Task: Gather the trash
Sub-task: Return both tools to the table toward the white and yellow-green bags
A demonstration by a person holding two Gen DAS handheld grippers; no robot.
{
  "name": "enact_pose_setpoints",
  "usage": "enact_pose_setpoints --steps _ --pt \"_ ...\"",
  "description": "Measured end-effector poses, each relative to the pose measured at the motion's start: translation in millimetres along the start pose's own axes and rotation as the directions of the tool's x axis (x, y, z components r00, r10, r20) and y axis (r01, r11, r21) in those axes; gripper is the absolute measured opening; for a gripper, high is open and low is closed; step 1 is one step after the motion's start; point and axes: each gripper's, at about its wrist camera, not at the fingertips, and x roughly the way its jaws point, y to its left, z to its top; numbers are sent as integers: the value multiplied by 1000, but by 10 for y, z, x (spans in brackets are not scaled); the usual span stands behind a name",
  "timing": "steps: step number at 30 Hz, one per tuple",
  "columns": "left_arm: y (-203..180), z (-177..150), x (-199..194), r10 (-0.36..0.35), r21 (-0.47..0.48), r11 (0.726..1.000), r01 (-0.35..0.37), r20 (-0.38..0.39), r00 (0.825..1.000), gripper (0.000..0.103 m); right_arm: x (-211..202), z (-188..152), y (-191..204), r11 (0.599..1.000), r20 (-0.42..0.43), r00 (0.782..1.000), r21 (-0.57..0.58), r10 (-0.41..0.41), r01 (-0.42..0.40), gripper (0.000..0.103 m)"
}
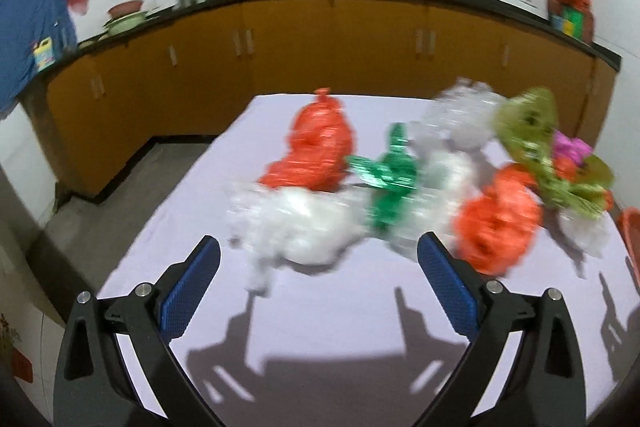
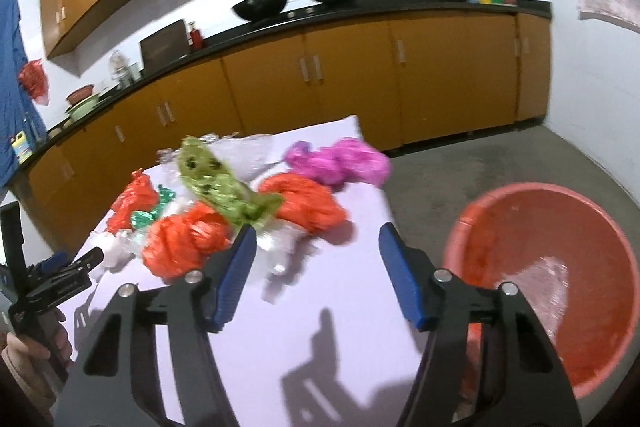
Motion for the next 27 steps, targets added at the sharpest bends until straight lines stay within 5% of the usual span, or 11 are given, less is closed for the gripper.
enact_pose_setpoints --steps 13,16,18,22,27 --pt "252 87 342 -15 23 1000 16 -36 999 99 768 219 410 994 -73 997 -113 -19 10 63" --pt "234 71 383 -31 39 999 33 -53 998 99 899 163 454 989 -127 992 -148 -25 6 36" --pt "226 55 393 -43 39 998 45 -66 997 99 932 103 462 988 -155 988 -152 -16 -7 9" --pt "249 57 399 -64 21 998 66 -71 995 96 867 44 499 989 -151 988 -145 22 -44 4" --pt "215 22 440 -111 26 993 115 -111 988 66 723 60 553 986 -123 991 -146 58 -75 3"
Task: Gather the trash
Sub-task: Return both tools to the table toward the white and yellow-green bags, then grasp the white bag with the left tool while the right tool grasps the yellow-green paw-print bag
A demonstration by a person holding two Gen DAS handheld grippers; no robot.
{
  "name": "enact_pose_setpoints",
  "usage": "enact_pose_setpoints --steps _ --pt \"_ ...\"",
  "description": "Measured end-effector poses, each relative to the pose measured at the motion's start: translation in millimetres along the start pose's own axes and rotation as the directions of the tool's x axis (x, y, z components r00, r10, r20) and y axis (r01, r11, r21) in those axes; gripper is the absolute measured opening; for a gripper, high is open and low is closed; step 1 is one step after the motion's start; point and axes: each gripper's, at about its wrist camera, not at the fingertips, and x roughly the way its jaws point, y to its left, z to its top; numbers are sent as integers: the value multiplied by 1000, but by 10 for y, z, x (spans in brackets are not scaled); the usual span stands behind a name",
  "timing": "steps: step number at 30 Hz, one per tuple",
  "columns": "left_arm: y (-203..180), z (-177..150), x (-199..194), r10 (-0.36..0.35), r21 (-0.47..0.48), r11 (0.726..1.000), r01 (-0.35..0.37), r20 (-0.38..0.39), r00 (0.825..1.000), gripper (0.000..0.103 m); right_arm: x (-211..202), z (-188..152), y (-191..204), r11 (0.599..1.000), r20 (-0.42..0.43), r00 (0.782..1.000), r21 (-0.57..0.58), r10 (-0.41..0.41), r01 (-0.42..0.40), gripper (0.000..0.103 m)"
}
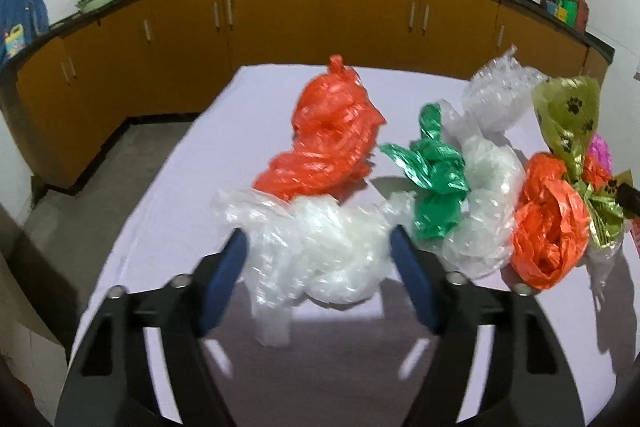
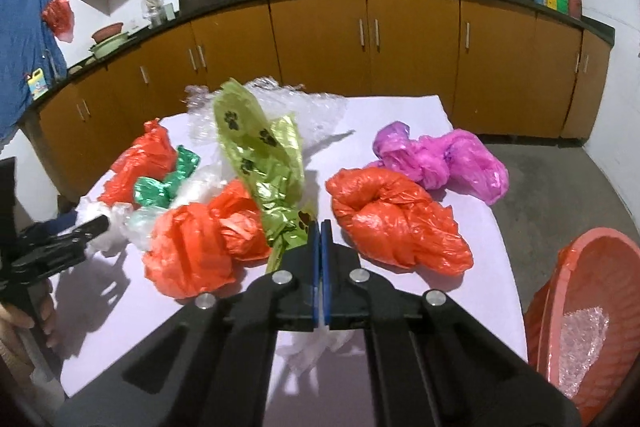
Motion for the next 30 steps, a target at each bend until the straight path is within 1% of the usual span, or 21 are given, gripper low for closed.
enact_pose_setpoints --steps 1,4,6,7,9,12,19,23,30 --pt "-13 -7 2 -4 7 1000 4 -4 1000 65 -19 6 0 1000 5 1000 4 5 -5 3" --pt "-43 -5 -3 -13 19 1000 13 -2 1000 55 -108 6 -11 999 22 1000 27 21 -21 3" --pt "-51 -1 -4 -18 23 1000 18 0 1000 44 -166 0 -29 999 30 999 39 29 -30 3" --pt "-52 -2 -12 -20 25 999 20 3 1000 42 -200 -1 -38 998 35 999 45 31 -33 3" --pt "-56 -6 -36 -26 29 999 26 8 1000 32 -266 -4 -51 998 44 998 55 34 -36 3" --pt "-46 -25 -109 -42 23 999 41 20 999 27 -345 -7 -57 997 57 998 64 39 -43 3" --pt "-12 -35 -377 -60 10 998 59 70 996 25 -593 24 -82 996 99 994 71 46 -53 3" --pt "-8 -4 -568 -86 -7 996 88 103 991 25 -746 36 -95 996 120 992 78 43 -53 3" --pt "-217 69 -834 -153 15 988 152 152 977 25 -1031 39 -171 995 164 986 88 25 -40 3"
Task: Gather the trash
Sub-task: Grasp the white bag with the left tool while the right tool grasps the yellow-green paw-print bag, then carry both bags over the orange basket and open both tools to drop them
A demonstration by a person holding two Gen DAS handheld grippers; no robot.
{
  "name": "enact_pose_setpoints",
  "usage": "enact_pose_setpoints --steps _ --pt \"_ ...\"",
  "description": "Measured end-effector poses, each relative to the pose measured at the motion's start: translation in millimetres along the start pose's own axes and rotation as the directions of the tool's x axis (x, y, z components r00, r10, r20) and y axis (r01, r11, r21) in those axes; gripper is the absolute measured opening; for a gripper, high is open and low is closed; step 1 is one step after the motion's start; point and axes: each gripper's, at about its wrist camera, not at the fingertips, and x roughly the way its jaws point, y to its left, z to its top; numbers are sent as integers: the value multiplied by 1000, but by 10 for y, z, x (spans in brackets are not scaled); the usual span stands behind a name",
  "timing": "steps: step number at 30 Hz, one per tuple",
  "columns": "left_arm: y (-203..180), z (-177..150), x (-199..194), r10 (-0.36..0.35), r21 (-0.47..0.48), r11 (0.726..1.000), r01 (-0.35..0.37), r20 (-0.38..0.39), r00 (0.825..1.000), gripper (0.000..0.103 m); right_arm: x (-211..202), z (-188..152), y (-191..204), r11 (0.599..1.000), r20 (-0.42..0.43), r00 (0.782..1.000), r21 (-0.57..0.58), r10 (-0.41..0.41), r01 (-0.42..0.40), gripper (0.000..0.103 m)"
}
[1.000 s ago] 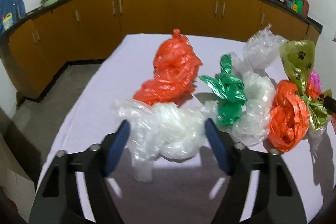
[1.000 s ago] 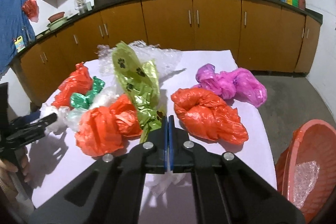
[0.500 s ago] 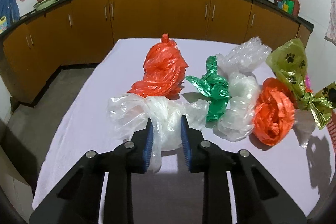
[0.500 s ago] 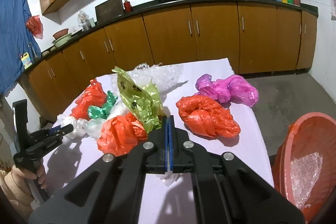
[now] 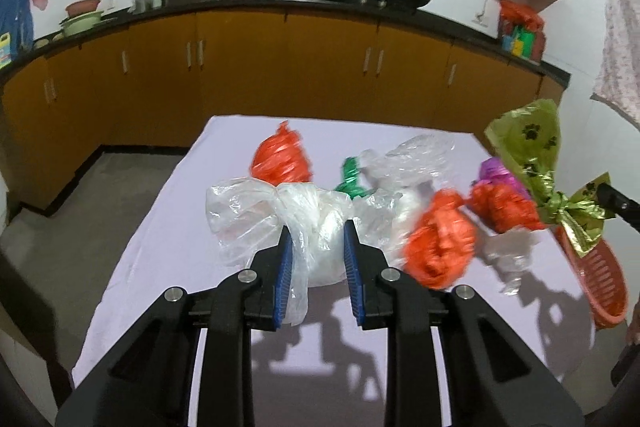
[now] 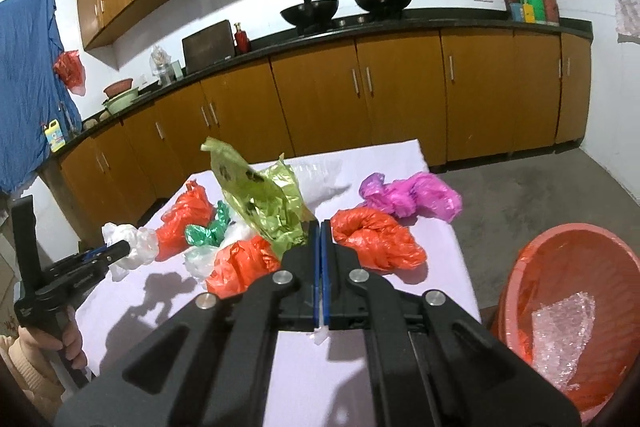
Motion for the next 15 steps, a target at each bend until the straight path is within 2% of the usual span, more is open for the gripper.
enact_pose_setpoints --steps 8,15 --pt "-444 103 -139 -102 53 994 100 34 994 25 -388 38 -156 998 64 996 7 -63 63 3" --pt "-915 103 -183 -199 97 976 194 37 979 25 -689 -18 -476 989 94 985 61 -143 138 3"
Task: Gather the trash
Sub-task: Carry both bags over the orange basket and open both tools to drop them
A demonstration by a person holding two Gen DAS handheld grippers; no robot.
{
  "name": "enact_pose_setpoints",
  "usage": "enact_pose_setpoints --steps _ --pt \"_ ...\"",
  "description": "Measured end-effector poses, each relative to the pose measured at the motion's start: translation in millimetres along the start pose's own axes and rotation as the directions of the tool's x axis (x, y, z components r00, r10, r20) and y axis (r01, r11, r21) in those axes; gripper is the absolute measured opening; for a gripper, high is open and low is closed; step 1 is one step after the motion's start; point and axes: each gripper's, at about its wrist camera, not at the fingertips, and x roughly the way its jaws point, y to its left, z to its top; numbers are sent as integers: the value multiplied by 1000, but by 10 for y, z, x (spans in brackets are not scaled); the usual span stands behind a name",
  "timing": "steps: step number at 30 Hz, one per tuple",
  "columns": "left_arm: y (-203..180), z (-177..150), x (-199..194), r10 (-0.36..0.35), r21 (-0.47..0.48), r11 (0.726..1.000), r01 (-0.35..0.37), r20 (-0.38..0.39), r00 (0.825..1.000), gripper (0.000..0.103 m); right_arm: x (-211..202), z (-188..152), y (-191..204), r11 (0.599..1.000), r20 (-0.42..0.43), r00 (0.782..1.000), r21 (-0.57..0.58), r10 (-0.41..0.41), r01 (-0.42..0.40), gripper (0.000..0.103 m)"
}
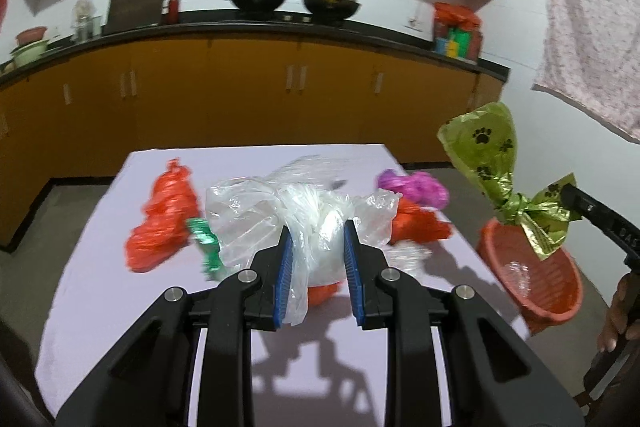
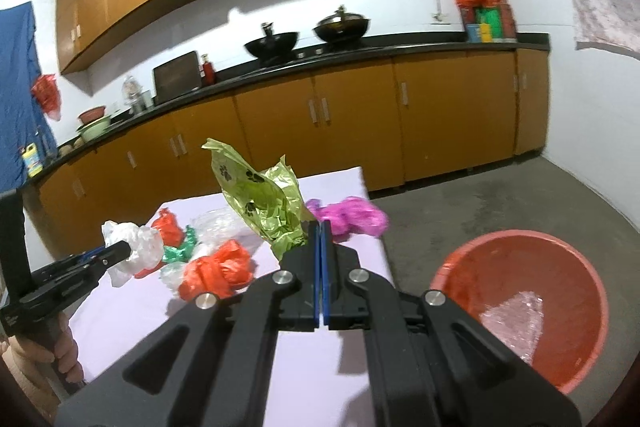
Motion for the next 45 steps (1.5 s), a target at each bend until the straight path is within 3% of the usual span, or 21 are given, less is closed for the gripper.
enact_pose_setpoints --steps 10,25,36,45 --pt "-721 5 180 -147 61 987 148 -25 989 25 -317 -94 -531 988 36 989 48 -146 145 3" --pt "-1830 -101 543 -323 143 930 337 -116 939 25 -629 -299 -1315 939 36 948 153 -316 308 3" --pt "-2282 -250 832 -356 177 905 388 -186 916 25 -611 -433 -1693 908 8 927 205 -376 366 3" --pt "-2474 -318 987 -356 196 896 399 -219 908 25 -507 -504 -1871 891 -15 919 240 -394 385 3"
